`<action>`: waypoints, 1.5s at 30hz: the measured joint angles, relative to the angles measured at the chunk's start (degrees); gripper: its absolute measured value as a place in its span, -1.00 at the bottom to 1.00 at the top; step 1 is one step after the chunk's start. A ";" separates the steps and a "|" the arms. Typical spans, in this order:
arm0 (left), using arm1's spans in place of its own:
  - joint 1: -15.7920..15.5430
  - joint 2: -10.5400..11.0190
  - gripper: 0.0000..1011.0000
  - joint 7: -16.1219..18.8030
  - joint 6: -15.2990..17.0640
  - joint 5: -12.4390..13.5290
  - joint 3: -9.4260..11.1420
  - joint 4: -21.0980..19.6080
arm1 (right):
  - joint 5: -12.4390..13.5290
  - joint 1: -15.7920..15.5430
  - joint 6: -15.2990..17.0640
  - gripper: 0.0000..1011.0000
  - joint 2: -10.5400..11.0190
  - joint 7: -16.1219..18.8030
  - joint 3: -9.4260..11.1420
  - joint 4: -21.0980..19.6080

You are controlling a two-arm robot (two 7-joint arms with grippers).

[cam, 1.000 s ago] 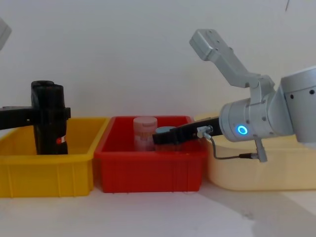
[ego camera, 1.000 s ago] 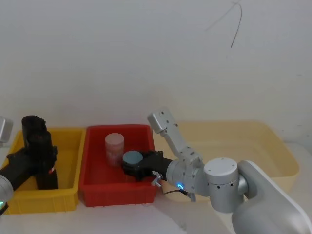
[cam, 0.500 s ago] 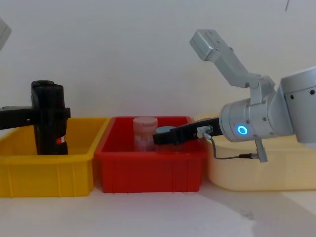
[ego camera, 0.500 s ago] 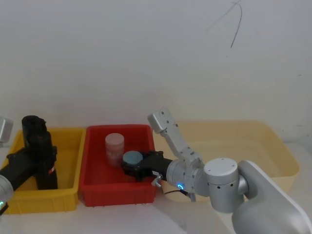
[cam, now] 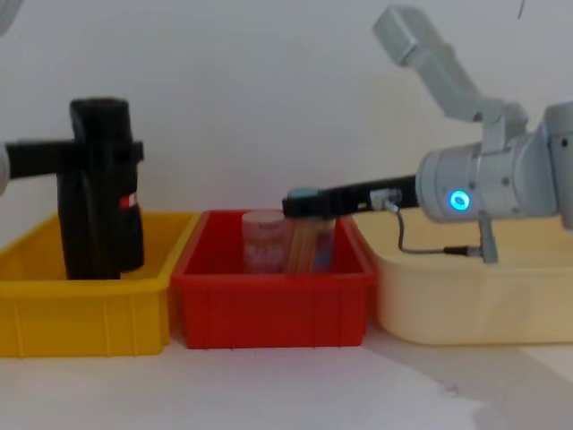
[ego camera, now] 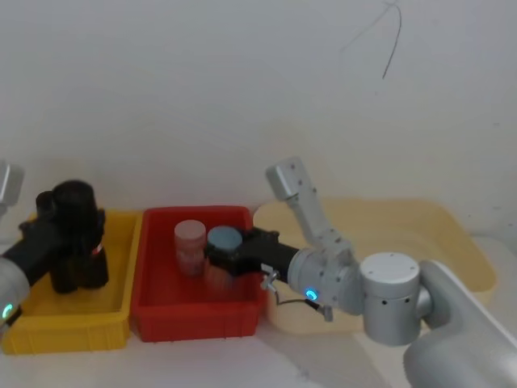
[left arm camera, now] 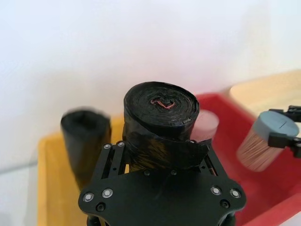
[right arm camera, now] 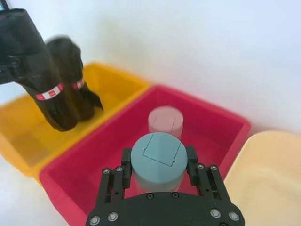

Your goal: Pick up the garbage bag with the one hand and transfer it to the other hand.

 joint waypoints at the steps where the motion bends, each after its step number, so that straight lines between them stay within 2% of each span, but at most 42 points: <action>1: -0.23 -0.04 0.03 -0.06 0.13 -0.09 0.04 -0.35 | 0.53 -0.35 0.00 0.31 0.27 0.13 0.56 -1.21; 6: -2.22 -0.38 0.03 -0.67 1.17 -0.77 0.49 -2.37 | 2.63 -1.37 0.00 0.31 1.19 0.34 2.72 -5.39; 9: -4.61 -0.92 0.03 -1.50 2.02 -1.41 1.11 -3.29 | 4.08 -2.15 -0.02 0.31 2.06 0.30 4.85 -8.97; 13: -7.31 -1.62 0.03 -2.80 2.23 -2.00 1.93 -3.33 | 4.93 -2.68 -0.25 0.31 2.70 -0.22 6.37 -11.37; 16: -9.81 -2.38 0.03 -4.11 1.98 -2.37 2.90 -2.25 | 5.49 -3.37 -0.78 0.31 3.54 -1.30 8.14 -14.11; 21: -13.74 -3.75 0.03 -6.79 0.56 -3.00 4.47 0.92 | 5.58 -4.18 -1.40 0.31 4.62 -2.93 9.92 -16.71; 29: -20.24 -7.09 0.03 -12.31 -3.18 -4.28 7.35 9.41 | 4.66 -5.99 -2.44 0.31 6.64 -6.82 12.63 -20.25; 36: -25.97 -10.99 0.03 -17.86 -7.09 -5.59 9.71 19.80 | 3.26 -7.79 -3.03 0.31 8.18 -9.91 14.63 -22.23; 40: -29.50 -13.44 0.03 -21.50 -9.65 -6.19 11.14 27.08 | 2.17 -9.05 -3.14 0.31 9.11 -11.72 15.80 -22.91; 45: -32.61 -15.62 0.03 -24.41 -11.84 -6.44 12.50 34.06 | 0.40 -10.89 -3.09 0.31 10.45 -14.05 16.99 -23.06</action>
